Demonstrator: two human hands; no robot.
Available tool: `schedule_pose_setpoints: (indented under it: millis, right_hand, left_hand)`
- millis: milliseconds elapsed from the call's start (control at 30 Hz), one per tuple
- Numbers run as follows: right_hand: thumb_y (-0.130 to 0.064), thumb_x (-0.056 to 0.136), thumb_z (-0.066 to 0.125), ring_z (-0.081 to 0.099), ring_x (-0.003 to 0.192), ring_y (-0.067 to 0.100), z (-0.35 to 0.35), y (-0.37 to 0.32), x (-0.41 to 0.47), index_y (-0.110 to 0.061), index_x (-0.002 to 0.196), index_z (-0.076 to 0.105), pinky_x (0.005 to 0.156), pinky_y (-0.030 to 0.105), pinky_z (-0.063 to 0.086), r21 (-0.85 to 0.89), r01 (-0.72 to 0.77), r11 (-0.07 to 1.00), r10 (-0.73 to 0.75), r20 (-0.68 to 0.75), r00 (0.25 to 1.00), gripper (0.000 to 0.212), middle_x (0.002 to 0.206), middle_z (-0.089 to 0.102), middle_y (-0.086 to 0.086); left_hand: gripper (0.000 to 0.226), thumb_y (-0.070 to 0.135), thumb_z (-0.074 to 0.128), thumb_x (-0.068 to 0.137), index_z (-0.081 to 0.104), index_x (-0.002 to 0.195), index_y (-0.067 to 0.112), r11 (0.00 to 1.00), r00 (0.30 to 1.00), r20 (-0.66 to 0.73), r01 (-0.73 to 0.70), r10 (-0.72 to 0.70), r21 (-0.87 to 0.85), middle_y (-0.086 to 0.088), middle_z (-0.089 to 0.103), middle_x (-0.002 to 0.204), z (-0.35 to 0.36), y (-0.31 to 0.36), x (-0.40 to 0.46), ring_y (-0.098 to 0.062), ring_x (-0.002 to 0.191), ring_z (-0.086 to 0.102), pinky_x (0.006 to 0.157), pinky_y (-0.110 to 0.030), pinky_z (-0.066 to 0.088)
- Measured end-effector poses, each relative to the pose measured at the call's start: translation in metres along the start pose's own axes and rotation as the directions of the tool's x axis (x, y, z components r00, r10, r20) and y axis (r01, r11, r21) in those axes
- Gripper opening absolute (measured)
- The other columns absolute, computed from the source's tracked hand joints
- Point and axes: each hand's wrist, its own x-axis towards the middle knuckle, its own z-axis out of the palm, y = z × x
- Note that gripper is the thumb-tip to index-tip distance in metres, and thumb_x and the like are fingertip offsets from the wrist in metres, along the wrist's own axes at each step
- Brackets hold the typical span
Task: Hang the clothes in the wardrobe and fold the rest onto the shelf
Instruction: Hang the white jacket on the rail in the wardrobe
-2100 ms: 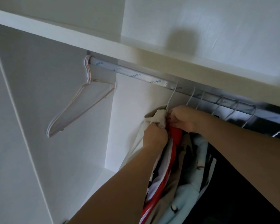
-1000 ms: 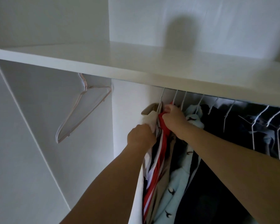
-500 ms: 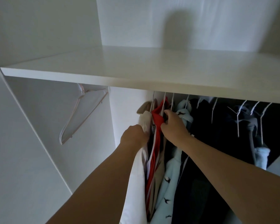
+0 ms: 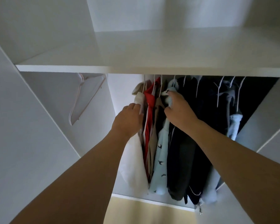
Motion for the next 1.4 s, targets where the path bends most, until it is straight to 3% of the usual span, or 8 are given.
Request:
schedule_pose_setpoints:
  millis: [200, 333, 500, 767, 833, 967, 1167, 1400]
  right_hand:
    - [-0.005, 0.091, 0.050, 0.036, 0.133, 0.023, -0.009, 0.009, -0.061, -0.004, 0.143, 0.033, 0.100, 0.016, 0.023, -0.010, -0.072, 0.997, 0.071, -0.055, 0.996, 0.054, 0.145, 0.036, 0.012]
    - [-0.004, 0.091, 0.049, 0.033, 0.136, 0.023, -0.005, 0.004, -0.100, -0.005, 0.144, 0.031, 0.110, 0.025, 0.024, -0.011, -0.160, 0.987, 0.159, -0.084, 0.984, 0.056, 0.148, 0.034, 0.011]
    - [-0.005, 0.092, 0.046, 0.038, 0.133, 0.024, -0.006, -0.004, -0.158, -0.009, 0.147, 0.027, 0.110, 0.033, 0.034, -0.051, -0.321, 0.946, 0.311, -0.146, 0.939, 0.058, 0.150, 0.031, 0.008]
    - [-0.004, 0.089, 0.045, 0.031, 0.137, 0.021, -0.015, -0.014, -0.274, -0.013, 0.145, 0.031, 0.110, 0.028, 0.026, -0.097, -0.626, 0.774, 0.571, -0.322, 0.755, 0.058, 0.150, 0.032, 0.004]
    - [-0.004, 0.089, 0.045, 0.028, 0.139, 0.020, -0.015, -0.017, -0.309, -0.013, 0.146, 0.029, 0.112, 0.027, 0.023, -0.090, -0.680, 0.728, 0.619, -0.340, 0.708, 0.059, 0.151, 0.030, 0.004]
    - [-0.008, 0.091, 0.046, 0.028, 0.140, 0.020, -0.017, -0.024, -0.381, -0.013, 0.146, 0.029, 0.113, 0.027, 0.022, -0.072, -0.747, 0.661, 0.667, -0.400, 0.629, 0.058, 0.152, 0.029, 0.003]
    - [-0.011, 0.094, 0.044, 0.024, 0.141, 0.017, -0.016, -0.044, -0.514, -0.013, 0.147, 0.028, 0.113, 0.022, 0.016, -0.021, -0.833, 0.553, 0.740, -0.447, 0.503, 0.055, 0.153, 0.028, 0.001]
    - [-0.015, 0.095, 0.042, 0.024, 0.140, 0.016, -0.016, -0.070, -0.686, -0.014, 0.146, 0.028, 0.112, 0.025, 0.020, 0.100, -0.932, 0.348, 0.847, -0.460, 0.267, 0.054, 0.152, 0.028, -0.001]
  left_hand:
    - [0.030, 0.019, 0.050, 0.096, 0.057, 0.122, 0.005, 0.978, 0.981, -0.014, -0.192, 0.191, -0.076, -0.010, 0.061, 0.120, -0.002, 0.009, -0.044, -0.027, 0.105, 0.058, 0.087, -0.032, 0.048]
    - [0.026, 0.016, 0.054, 0.093, 0.061, 0.115, 0.003, 0.949, 0.959, -0.042, -0.284, 0.281, -0.136, -0.012, 0.065, 0.111, 0.006, 0.015, -0.060, -0.028, 0.097, 0.062, 0.083, -0.033, 0.051]
    - [0.038, 0.020, 0.049, 0.096, 0.052, 0.130, 0.003, 0.886, 0.906, 0.011, -0.412, 0.423, -0.212, -0.013, 0.056, 0.128, 0.019, 0.032, -0.072, -0.030, 0.117, 0.052, 0.101, -0.038, 0.044]
    - [0.035, 0.024, 0.051, 0.088, 0.063, 0.108, -0.002, 0.729, 0.749, 0.047, -0.626, 0.661, -0.279, -0.014, 0.066, 0.096, 0.035, 0.080, -0.122, -0.033, 0.085, 0.065, 0.076, -0.039, 0.057]
    - [0.032, 0.018, 0.062, 0.087, 0.061, 0.112, -0.002, 0.685, 0.710, 0.034, -0.665, 0.704, -0.298, -0.014, 0.065, 0.100, 0.036, 0.095, -0.145, -0.033, 0.089, 0.063, 0.080, -0.039, 0.055]
    - [0.032, 0.023, 0.044, 0.097, 0.053, 0.121, 0.004, 0.590, 0.602, 0.082, -0.730, 0.794, -0.344, -0.008, 0.055, 0.120, 0.038, 0.133, -0.199, -0.027, 0.113, 0.051, 0.101, -0.034, 0.038]
    - [0.029, 0.019, 0.047, 0.096, 0.055, 0.119, 0.003, 0.405, 0.402, 0.096, -0.824, 0.911, -0.396, -0.009, 0.058, 0.113, 0.032, 0.194, -0.307, -0.027, 0.105, 0.055, 0.094, -0.035, 0.043]
    - [0.031, 0.019, 0.054, 0.093, 0.057, 0.121, 0.006, 0.258, 0.266, 0.061, -0.808, 0.962, -0.530, -0.007, 0.060, 0.121, 0.009, 0.262, -0.437, -0.026, 0.114, 0.054, 0.092, -0.034, 0.046]
